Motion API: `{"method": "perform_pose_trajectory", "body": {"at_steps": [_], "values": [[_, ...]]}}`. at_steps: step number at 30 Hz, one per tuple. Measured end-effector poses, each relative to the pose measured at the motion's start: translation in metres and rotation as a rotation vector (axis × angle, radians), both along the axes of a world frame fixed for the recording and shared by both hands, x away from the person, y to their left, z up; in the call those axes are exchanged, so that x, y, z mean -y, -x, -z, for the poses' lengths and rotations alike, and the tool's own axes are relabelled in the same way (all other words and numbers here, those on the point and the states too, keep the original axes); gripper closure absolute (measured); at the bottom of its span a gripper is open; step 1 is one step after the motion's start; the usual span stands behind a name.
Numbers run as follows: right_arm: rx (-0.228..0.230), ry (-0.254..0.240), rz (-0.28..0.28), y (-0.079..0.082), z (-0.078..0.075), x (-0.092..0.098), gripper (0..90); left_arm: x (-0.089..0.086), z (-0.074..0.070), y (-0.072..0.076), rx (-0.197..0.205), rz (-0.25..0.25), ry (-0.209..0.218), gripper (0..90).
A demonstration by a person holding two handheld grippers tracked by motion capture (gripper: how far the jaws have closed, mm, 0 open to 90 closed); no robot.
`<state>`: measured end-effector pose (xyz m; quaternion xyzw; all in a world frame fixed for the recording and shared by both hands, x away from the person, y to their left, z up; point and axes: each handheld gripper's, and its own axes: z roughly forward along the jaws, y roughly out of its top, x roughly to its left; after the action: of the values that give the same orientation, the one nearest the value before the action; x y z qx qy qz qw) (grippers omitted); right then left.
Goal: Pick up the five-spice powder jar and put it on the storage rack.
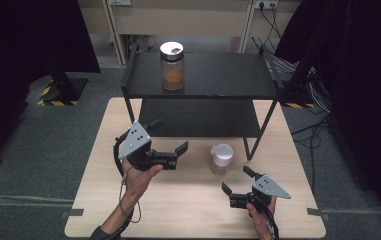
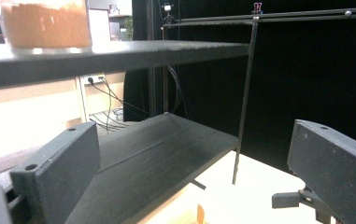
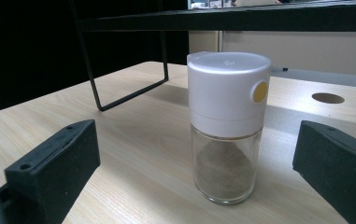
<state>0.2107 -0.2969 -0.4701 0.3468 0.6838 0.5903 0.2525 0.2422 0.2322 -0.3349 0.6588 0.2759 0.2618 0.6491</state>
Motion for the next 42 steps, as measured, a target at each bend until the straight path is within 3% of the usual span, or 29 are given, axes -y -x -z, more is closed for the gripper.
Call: {"method": "perform_pose_trajectory", "body": {"at_steps": [11,19,29,37,42], "values": [[-0.002,0.004,-0.002,0.000,0.000,0.000,0.9,-0.006,0.044,0.003,-0.028,-0.003,-0.002,2.4],[-0.002,0.006,-0.003,0.000,0.000,-0.001,0.9,-0.010,0.078,0.003,-0.035,-0.041,0.026,2.2],[-0.003,0.008,-0.004,-0.001,0.000,-0.001,0.9,-0.014,0.105,0.004,-0.072,-0.065,0.051,2.2],[-0.004,0.009,-0.006,-0.001,0.000,-0.001,0.9,-0.014,0.125,0.009,-0.079,-0.063,0.042,2.2],[-0.004,0.011,-0.010,-0.001,0.000,-0.001,0.9,-0.012,0.138,0.010,-0.106,-0.065,0.005,2.7]]}}
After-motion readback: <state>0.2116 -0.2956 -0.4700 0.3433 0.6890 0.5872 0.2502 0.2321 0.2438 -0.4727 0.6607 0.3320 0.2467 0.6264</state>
